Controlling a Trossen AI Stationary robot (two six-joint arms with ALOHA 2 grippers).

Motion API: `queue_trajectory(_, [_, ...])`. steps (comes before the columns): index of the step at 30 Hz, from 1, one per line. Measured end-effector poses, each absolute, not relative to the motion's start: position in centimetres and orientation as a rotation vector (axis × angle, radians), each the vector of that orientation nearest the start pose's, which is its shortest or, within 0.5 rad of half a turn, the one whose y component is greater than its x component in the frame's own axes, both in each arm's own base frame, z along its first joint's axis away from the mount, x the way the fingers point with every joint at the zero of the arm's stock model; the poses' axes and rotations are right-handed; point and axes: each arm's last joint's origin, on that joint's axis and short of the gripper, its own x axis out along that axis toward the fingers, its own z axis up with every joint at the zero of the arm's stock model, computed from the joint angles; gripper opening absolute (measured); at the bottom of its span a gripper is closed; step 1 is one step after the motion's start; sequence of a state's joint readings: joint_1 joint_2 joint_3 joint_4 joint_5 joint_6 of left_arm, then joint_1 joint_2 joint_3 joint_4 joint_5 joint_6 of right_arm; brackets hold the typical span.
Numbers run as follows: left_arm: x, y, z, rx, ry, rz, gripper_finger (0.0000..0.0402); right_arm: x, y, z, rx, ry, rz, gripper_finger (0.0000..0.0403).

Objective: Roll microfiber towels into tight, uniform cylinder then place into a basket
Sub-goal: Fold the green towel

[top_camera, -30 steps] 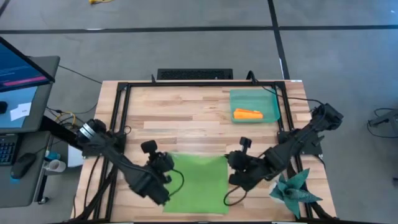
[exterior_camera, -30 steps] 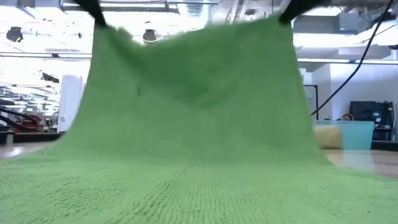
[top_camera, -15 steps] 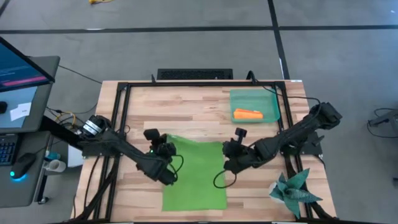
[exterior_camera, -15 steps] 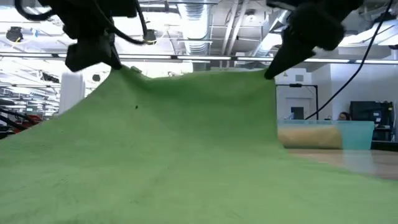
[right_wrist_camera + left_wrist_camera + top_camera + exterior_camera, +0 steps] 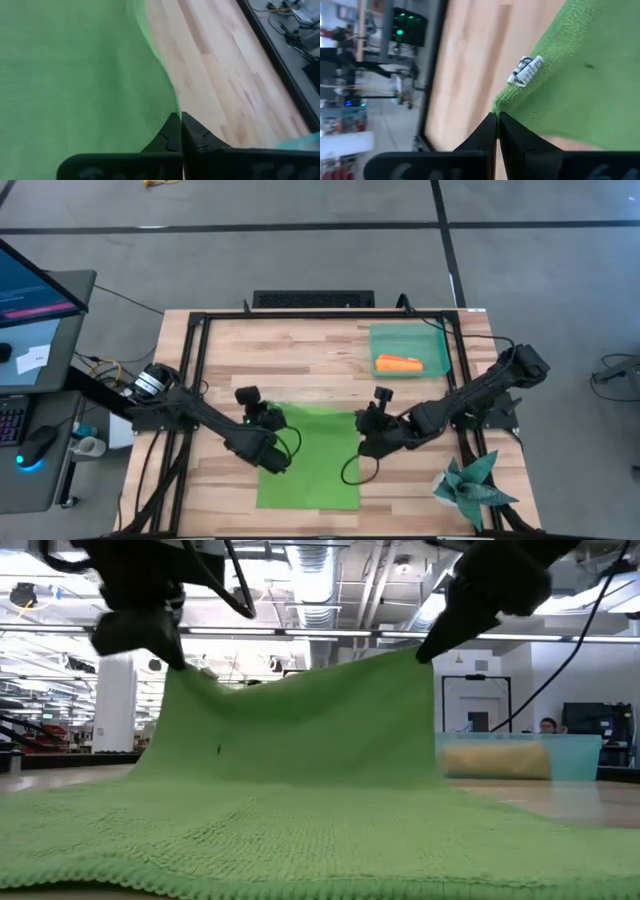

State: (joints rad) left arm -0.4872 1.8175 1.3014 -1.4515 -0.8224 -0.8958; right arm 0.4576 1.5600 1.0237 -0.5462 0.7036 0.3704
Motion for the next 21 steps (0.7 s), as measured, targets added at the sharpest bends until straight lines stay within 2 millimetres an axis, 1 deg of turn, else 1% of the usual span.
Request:
queue_trajectory(3, [26.5, -13.1, 20.9, 0.459, 1.221, 0.783, 0.0004, 27.5, 12.6, 21.5, -0.257, 0.824, -0.347, 0.0005])
queue_trajectory(7, [25.4, -15.0, 20.8, 0.415, 1.204, 0.753, 0.0004, 26.7, 14.0, 21.3, -0.271, 0.809, -0.298, 0.0005])
queue_trajectory(12, [24.0, -17.6, 20.7, 0.363, 1.161, 0.696, 0.0004, 25.6, 15.7, 20.1, -0.249, 0.809, -0.184, 0.0005])
queue_trajectory(14, [23.6, -18.6, 20.5, 0.316, 1.151, 0.663, 0.0004, 25.2, 16.4, 19.5, -0.238, 0.801, -0.150, 0.0005])
queue_trajectory(17, [23.2, -20.1, 20.2, 0.244, 1.134, 0.595, 0.0004, 24.7, 17.5, 19.2, -0.242, 0.786, -0.107, 0.0005])
queue_trajectory(19, [23.1, -20.9, 20.1, 0.215, 1.126, 0.549, 0.0004, 24.8, 18.4, 19.1, -0.215, 0.764, -0.067, 0.0005])
queue_trajectory(21, [23.1, -21.4, 20.0, 0.190, 1.115, 0.515, 0.0004, 24.8, 18.9, 18.4, -0.211, 0.787, -0.029, 0.0005])
